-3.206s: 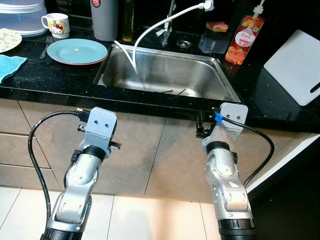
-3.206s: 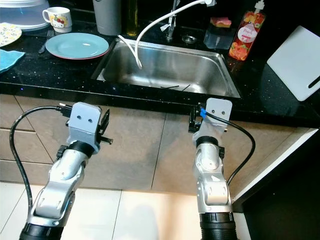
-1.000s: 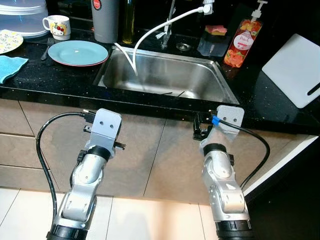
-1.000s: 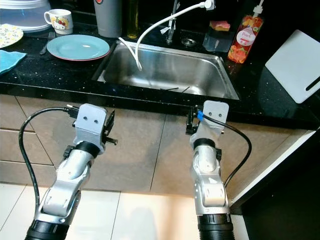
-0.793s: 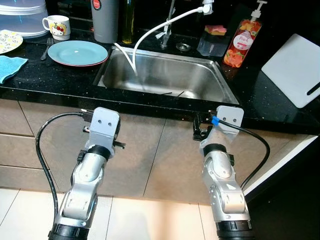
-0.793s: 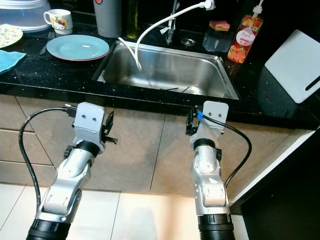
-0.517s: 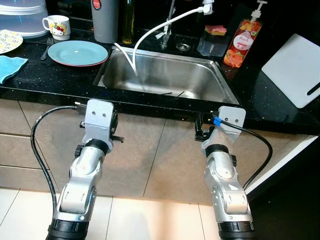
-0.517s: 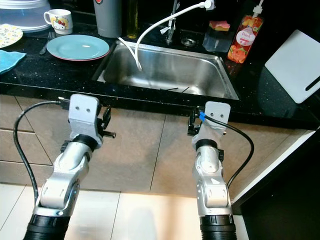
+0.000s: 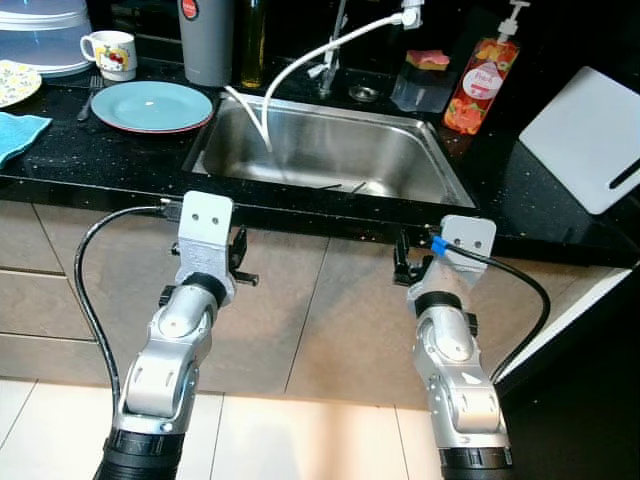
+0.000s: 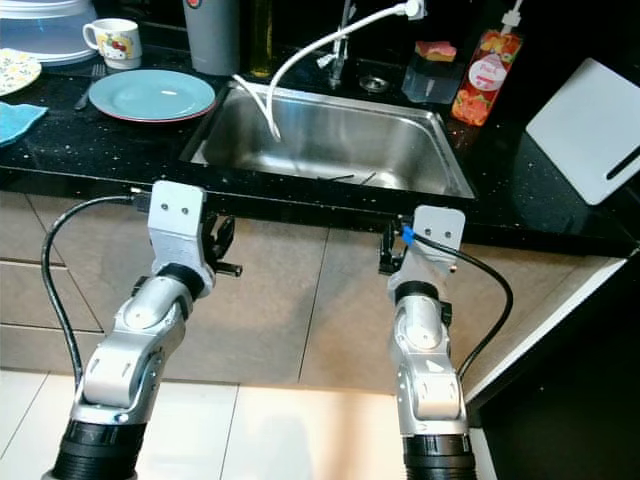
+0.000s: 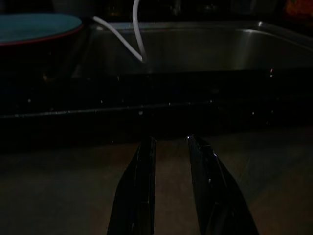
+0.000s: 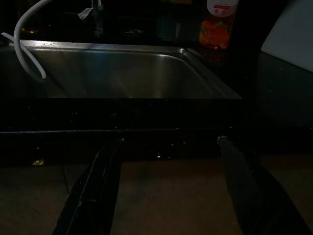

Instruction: Kitchen organization

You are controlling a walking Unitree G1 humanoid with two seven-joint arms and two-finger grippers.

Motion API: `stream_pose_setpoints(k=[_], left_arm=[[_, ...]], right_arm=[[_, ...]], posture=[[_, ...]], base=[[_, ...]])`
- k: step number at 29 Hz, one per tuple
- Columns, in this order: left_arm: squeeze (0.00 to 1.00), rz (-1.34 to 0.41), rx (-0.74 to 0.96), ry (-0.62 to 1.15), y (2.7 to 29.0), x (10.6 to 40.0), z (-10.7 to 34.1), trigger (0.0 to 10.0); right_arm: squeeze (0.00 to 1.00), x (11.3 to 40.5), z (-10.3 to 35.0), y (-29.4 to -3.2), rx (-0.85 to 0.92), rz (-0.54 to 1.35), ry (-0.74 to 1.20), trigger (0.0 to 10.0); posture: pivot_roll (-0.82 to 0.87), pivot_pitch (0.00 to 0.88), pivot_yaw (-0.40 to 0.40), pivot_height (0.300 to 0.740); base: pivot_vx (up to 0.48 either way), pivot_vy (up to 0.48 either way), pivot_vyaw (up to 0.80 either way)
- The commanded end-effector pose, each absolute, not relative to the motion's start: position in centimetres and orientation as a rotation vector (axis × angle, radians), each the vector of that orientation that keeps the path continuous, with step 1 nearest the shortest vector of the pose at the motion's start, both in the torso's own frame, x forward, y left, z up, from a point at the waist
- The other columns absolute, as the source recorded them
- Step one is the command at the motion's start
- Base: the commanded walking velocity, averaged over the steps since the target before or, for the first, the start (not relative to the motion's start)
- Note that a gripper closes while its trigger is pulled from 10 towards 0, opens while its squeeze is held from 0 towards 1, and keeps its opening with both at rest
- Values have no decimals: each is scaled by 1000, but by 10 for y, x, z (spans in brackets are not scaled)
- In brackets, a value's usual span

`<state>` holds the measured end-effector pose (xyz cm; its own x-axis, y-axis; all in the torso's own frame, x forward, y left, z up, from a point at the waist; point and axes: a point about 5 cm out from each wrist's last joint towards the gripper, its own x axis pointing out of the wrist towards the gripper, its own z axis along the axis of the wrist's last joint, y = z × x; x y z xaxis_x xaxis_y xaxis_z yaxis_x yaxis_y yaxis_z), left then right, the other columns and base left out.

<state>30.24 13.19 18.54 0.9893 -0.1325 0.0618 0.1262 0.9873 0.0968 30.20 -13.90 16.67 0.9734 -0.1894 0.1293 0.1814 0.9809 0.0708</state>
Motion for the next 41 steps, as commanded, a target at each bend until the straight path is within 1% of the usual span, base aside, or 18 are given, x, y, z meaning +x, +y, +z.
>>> stream_pose_setpoints(k=[1,6,12,16,20,24,28,31,34,41], left_arm=[[0,-148,109,-114,128,302,194,10000],[0,-155,90,-142,122,303,203,10000],[0,-133,65,-152,121,306,208,10000],[0,-117,69,-161,123,308,211,10000],[0,-124,115,-188,124,306,216,10000],[0,-110,101,-193,126,306,219,10000],[0,-99,92,-185,126,305,217,10000],[0,-112,86,-182,121,302,216,10000],[0,-121,82,-177,120,303,214,10000],[0,-150,86,-182,114,308,217,10000]], right_arm=[[0,302,168,-139,61,-186,-135,10000],[0,304,171,-139,61,-177,-137,10000],[0,304,180,-136,60,-152,-160,10000],[0,305,183,-135,69,-151,-169,10000],[0,308,179,-133,79,-147,-155,10000],[0,312,183,-123,97,-120,-161,10000],[0,311,181,-121,94,-112,-151,10000],[0,311,179,-125,89,-121,-143,10000],[0,311,179,-131,87,-149,-149,10000],[0,309,179,-134,88,-169,-157,10000]], posture=[[201,0,-136,740],[197,0,-156,740],[190,0,-158,740],[213,0,-152,740],[251,0,-158,740],[250,7,-174,740],[254,6,-171,740],[254,9,-171,740],[229,0,-150,740],[231,2,-130,740]], base=[[0,0,0],[0,0,0],[0,0,0],[0,0,0],[0,0,0],[0,0,0],[0,0,0],[0,0,0],[0,0,0],[0,0,0]])
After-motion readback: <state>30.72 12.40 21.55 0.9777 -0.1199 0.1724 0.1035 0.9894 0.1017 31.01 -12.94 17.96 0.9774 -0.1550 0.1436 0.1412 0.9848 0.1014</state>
